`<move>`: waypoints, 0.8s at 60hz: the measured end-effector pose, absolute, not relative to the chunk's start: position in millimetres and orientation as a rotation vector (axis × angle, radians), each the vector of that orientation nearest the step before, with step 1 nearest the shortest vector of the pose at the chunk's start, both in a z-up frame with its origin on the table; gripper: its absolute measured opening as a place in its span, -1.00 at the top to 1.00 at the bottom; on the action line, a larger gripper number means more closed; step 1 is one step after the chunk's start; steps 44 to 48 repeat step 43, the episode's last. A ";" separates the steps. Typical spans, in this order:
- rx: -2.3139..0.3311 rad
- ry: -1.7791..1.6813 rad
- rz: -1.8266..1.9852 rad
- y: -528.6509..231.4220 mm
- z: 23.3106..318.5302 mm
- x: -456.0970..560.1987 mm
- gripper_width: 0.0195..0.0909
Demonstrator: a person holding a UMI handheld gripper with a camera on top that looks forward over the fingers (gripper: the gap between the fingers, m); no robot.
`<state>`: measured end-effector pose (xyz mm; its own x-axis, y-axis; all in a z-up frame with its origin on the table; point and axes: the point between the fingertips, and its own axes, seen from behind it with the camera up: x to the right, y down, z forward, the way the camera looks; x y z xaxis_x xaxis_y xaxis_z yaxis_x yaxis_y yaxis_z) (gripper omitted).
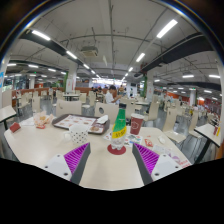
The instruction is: Pour water
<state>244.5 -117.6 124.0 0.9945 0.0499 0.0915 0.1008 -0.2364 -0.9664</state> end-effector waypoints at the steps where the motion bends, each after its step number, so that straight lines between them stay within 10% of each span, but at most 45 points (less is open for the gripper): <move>1: -1.811 -0.106 -0.047 -125.7 124.8 242.9 -0.87; 48: -1.832 -0.053 -0.028 -240.8 119.9 209.4 -0.86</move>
